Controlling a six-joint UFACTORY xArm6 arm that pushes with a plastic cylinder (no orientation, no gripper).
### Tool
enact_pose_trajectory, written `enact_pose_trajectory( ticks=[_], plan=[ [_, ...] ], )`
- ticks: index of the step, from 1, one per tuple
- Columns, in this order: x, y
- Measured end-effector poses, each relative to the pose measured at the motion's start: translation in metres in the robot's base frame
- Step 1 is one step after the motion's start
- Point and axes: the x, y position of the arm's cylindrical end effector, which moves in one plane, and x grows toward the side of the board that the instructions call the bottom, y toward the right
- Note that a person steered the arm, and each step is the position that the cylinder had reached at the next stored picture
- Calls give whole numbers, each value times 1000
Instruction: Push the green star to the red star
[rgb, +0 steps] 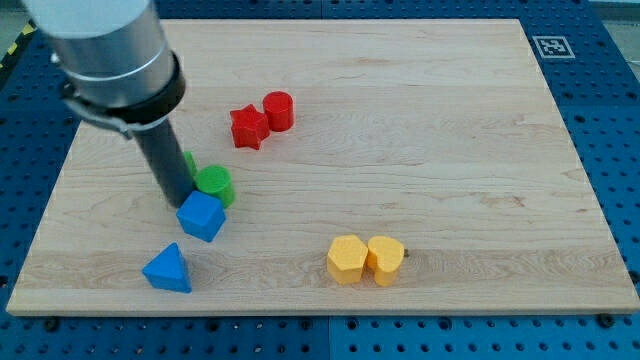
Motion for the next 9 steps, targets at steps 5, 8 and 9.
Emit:
enact_pose_trajectory(
  ticks=[5, 8, 9],
  plan=[
    [-20, -34],
    [-45, -86],
    [-64, -90]
  ],
)
